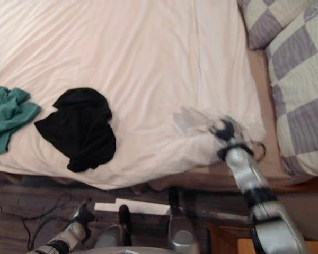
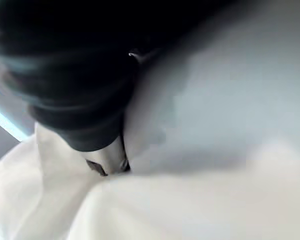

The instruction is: Tidy up the quilt and then pick up the clothes from the bed and put them into the laundry hamper.

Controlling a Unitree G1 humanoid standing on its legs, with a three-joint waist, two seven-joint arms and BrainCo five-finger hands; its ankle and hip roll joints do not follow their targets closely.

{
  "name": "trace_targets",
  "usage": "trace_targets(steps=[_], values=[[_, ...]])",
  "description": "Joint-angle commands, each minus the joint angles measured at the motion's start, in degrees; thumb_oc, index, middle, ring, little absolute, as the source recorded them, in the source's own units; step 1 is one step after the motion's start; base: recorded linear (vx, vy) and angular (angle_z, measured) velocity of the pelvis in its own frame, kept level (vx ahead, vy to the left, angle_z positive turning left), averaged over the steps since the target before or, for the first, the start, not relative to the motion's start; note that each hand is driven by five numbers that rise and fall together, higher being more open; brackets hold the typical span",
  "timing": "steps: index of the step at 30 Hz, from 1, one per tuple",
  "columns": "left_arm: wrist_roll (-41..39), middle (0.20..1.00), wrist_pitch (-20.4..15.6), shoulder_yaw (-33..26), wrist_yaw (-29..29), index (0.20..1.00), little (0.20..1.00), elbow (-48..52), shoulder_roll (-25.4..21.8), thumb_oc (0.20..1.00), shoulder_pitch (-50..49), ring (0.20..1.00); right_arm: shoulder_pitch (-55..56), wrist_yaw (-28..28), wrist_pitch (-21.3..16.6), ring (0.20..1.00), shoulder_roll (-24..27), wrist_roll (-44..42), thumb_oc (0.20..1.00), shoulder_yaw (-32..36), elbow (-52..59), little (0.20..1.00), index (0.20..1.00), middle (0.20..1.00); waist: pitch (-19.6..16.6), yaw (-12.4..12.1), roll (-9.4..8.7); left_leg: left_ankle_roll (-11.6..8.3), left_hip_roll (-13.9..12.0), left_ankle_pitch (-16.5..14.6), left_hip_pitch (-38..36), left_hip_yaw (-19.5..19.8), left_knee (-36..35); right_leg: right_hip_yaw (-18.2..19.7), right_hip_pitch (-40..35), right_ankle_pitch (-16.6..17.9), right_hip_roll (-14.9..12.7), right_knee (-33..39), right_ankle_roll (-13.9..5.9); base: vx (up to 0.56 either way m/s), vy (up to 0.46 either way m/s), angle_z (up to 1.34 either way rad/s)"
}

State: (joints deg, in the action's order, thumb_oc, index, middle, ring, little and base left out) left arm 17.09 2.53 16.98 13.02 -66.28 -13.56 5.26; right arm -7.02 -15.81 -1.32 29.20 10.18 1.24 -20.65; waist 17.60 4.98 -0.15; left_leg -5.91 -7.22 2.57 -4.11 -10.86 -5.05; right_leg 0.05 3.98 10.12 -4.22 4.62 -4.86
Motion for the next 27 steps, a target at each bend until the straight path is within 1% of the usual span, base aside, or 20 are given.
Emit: trace_targets(steps=[1, 2, 3, 4, 5, 6, 7, 8, 10, 12, 14, 15, 16, 18, 21, 22, 23, 24, 27], values=[[2.81, 1.000, 0.50, 1.51, 0.14, 1.000, 1.000, -4.39, 0.53, 1.000, 1.41, 1.000, 2.57, -3.27, 0.11, 1.000, 1.86, -5.07, 1.000, -0.79, -5.48, 1.000, 1.000, 1.000, -4.35, 2.98, -0.56, -0.58, -1.56, -2.85, 2.10, -2.00, 0.57, 1.19, 2.20, -12.73, -3.39, -6.43, -5.32, 0.06, 0.077, -0.38], [2.46, 1.000, 0.63, 0.79, 0.35, 1.000, 1.000, -4.63, 1.20, 1.000, 0.99, 1.000, 8.25, -3.96, -1.06, 1.000, -3.08, -10.00, 1.000, 2.55, -7.00, 1.000, 1.000, 1.000, -5.13, 4.33, -0.96, -0.55, -1.50, -3.23, 1.16, -2.88, 0.17, 1.66, 1.65, -12.07, -3.68, -5.66, -5.75, 0.05, 0.076, -0.24], [2.32, 1.000, 0.69, 0.53, 0.35, 1.000, 1.000, -4.68, 1.45, 1.000, 0.76, 1.000, 10.06, -3.82, -1.23, 1.000, -4.98, -11.71, 1.000, 3.24, -8.36, 1.000, 1.000, 1.000, -5.57, 4.78, -1.11, -0.55, -1.51, -3.39, 0.89, -3.28, 0.05, 1.96, 1.57, -11.80, -3.77, -5.36, -5.95, 0.05, 0.079, -0.17], [2.31, 1.000, 0.69, 0.54, 0.35, 1.000, 1.000, -4.67, 1.45, 1.000, 0.75, 1.000, 10.08, -3.82, -1.23, 1.000, -4.99, -11.70, 1.000, 3.24, -8.35, 1.000, 1.000, 1.000, -5.58, 4.75, -1.12, -0.55, -1.51, -3.39, 0.88, -3.31, 0.05, 1.98, 1.57, -11.79, -3.77, -5.36, -5.95, 0.07, 0.077, -0.18], [1.97, 1.000, 1.11, -0.13, 0.50, 1.000, 1.000, -5.03, 1.72, 1.000, 0.51, 1.000, 13.65, -4.08, -0.98, 1.000, -8.83, -14.73, 1.000, 4.38, -12.29, 1.000, 1.000, 1.000, -6.08, 5.91, -1.53, -0.59, -1.56, -3.94, -0.03, -4.12, 0.05, 2.35, 0.93, -11.42, -4.04, -4.82, -6.48, 0.06, 0.081, -0.40], [1.77, 1.000, 1.20, -0.37, 0.58, 1.000, 1.000, -5.04, 1.65, 1.000, 0.29, 1.000, 15.01, -4.41, -0.64, 1.000, -10.17, -15.76, 1.000, 4.79, -14.52, 1.000, 1.000, 1.000, -6.54, 6.13, -1.67, -0.65, -1.59, -3.98, -0.05, -4.55, 0.05, 2.59, 0.98, -11.05, -4.12, -4.47, -6.63, 0.06, 0.081, -0.26], [1.77, 1.000, 1.20, -0.36, 0.58, 1.000, 1.000, -5.03, 1.65, 1.000, 0.28, 1.000, 15.02, -4.41, -0.65, 1.000, -10.18, -15.76, 1.000, 4.79, -14.52, 1.000, 1.000, 1.000, -6.54, 6.12, -1.68, -0.65, -1.58, -3.98, -0.06, -4.56, 0.05, 2.60, 0.98, -11.05, -4.12, -4.46, -6.63, 0.05, 0.092, -0.24], [1.32, 1.000, 1.47, -0.70, 0.83, 1.000, 1.000, -4.70, 1.70, 1.000, -0.29, 1.000, 17.05, -5.98, 0.54, 1.000, -11.59, -16.78, 1.000, 6.59, -18.68, 1.000, 1.000, 1.000, -6.88, 6.81, -1.92, -0.62, -1.48, -4.33, -0.62, -4.93, 0.05, 2.94, 0.68, -10.85, -4.28, -4.28, -7.06, 0.05, 0.089, -0.18], [0.87, 1.000, 1.47, -0.90, 1.26, 1.000, 1.000, -4.19, 1.57, 1.000, -0.60, 1.000, 17.70, -8.33, 1.45, 1.000, -11.03, -16.24, 1.000, 8.67, -20.98, 1.000, 1.000, 1.000, -7.16, 7.12, -2.09, -0.62, -1.41, -4.57, -0.76, -5.17, 0.05, 3.09, 0.62, -10.73, -4.50, -4.23, -7.33, 0.06, 0.095, -0.24], [0.20, 1.000, 1.23, -0.53, 1.85, 1.000, 1.000, -3.58, 1.55, 1.000, -0.85, 1.000, 17.07, -12.79, 1.56, 1.000, -9.36, -17.20, 1.000, 12.58, -21.77, 1.000, 1.000, 1.000, -7.34, 7.29, -2.22, -0.54, -1.25, -4.91, -0.92, -5.18, 0.05, 3.21, 0.49, -10.63, -4.76, -4.15, -7.56, 0.04, 0.074, -0.18], [-0.10, 1.000, 1.00, -0.09, 2.41, 1.000, 1.000, -3.37, 1.91, 1.000, -0.62, 1.000, 16.07, -16.22, 0.80, 1.000, -7.07, -16.76, 1.000, 15.47, -19.20, 1.000, 1.000, 1.000, -7.35, 7.18, -2.26, -0.42, -1.06, -5.22, -1.07, -5.11, 0.05, 3.22, 0.42, -10.49, -5.01, -4.06, -7.76, 0.02, 0.061, -0.15], [0.15, 1.000, 1.02, 0.16, 2.56, 1.000, 1.000, -3.49, 2.20, 1.000, -0.54, 1.000, 15.91, -17.53, 0.79, 0.385, -5.59, -15.07, 0.385, 16.68, -16.37, 0.385, 0.385, 0.385, -7.23, 7.02, -2.23, -0.30, -0.92, -5.38, -1.13, -5.04, 0.05, 3.18, 0.39, -10.45, -5.14, -4.04, -7.87, 0.01, 0.043, -0.04], [0.39, 1.000, 0.96, 0.25, 2.58, 1.000, 1.000, -3.66, 2.25, 1.000, -0.44, 1.000, 15.29, -18.37, 0.29, 0.200, -4.21, -13.76, 0.200, 17.44, -13.72, 0.200, 0.200, 0.200, -7.26, 6.83, -2.28, -0.27, -0.80, -5.48, -1.11, -4.91, 0.05, 3.14, 0.40, -10.45, -5.21, -4.03, -7.89, 0.02, 0.032, -0.02], [0.76, 1.000, 0.84, 0.56, 2.38, 1.000, 1.000, -4.18, 2.37, 1.000, -0.43, 1.000, 12.82, -19.10, -0.53, 0.200, -0.95, -10.78, 0.200, 17.91, -8.65, 0.200, 0.200, 0.200, -7.32, 6.05, -2.28, -0.15, -0.70, -5.62, -1.13, -4.50, 0.05, 3.02, 0.20, -10.63, -5.34, -4.01, -7.80, 0.01, 0.005, -0.02], [1.73, 1.000, 0.80, 0.77, 1.42, 1.000, 1.000, -4.41, 1.71, 1.000, -0.45, 1.000, 7.46, -17.77, -1.46, 0.200, 3.10, -6.21, 0.200, 15.62, 0.01, 0.200, 0.200, 0.200, -7.07, 4.26, -2.10, 0.00, -0.55, -5.62, -1.02, -3.68, 0.05, 2.86, 0.01, -11.09, -5.38, -4.08, -7.42, 0.02, -0.031, 0.12], [1.88, 1.000, 0.70, 0.75, 1.18, 1.000, 1.000, -4.24, 1.45, 1.000, -0.42, 1.000, 5.54, -17.41, -1.75, 0.200, 3.82, -5.86, 0.200, 14.82, 1.09, 0.200, 0.200, 0.200, -6.85, 3.84, -1.94, 0.00, -0.53, -5.53, -0.88, -3.36, 0.05, 2.75, 0.11, -11.28, -5.36, -4.20, -7.29, 0.03, -0.054, 0.14], [1.91, 1.000, 0.55, 0.98, 0.97, 1.000, 1.000, -4.07, 1.05, 1.000, -0.45, 1.000, 3.12, -16.57, -1.92, 0.200, 4.71, -5.20, 0.200, 12.93, 2.17, 0.200, 0.200, 0.200, -6.32, 2.91, -1.69, 0.06, -0.49, -5.65, -0.91, -2.81, 0.05, 2.54, -0.01, -11.98, -5.30, -4.59, -7.09, -0.01, -0.055, 0.13], [1.97, 1.000, 0.51, 1.07, 0.74, 1.000, 1.000, -3.88, 0.69, 1.000, -0.33, 1.000, 1.46, -16.00, -1.75, 0.200, 5.41, -4.59, 0.200, 11.65, 2.45, 0.200, 0.200, 0.200, -5.85, 2.13, -1.49, 0.11, -0.42, -5.13, -0.34, -2.36, 0.10, 2.60, 0.44, -11.97, -5.20, -4.84, -6.80, -0.03, -0.059, 0.18], [0.97, 1.000, 0.35, 1.65, 0.92, 1.000, 1.000, -2.95, 0.08, 1.000, 0.35, 1.000, -3.91, -15.48, -0.83, 0.200, 6.60, -3.50, 0.200, 7.04, -0.22, 0.200, 0.200, 0.200, -3.19, 0.15, -0.52, 0.16, -0.07, -4.98, 2.83, -0.72, 2.86, 2.18, 2.31, -12.77, -5.27, -7.03, -6.24, -0.12, -0.051, 0.30]])
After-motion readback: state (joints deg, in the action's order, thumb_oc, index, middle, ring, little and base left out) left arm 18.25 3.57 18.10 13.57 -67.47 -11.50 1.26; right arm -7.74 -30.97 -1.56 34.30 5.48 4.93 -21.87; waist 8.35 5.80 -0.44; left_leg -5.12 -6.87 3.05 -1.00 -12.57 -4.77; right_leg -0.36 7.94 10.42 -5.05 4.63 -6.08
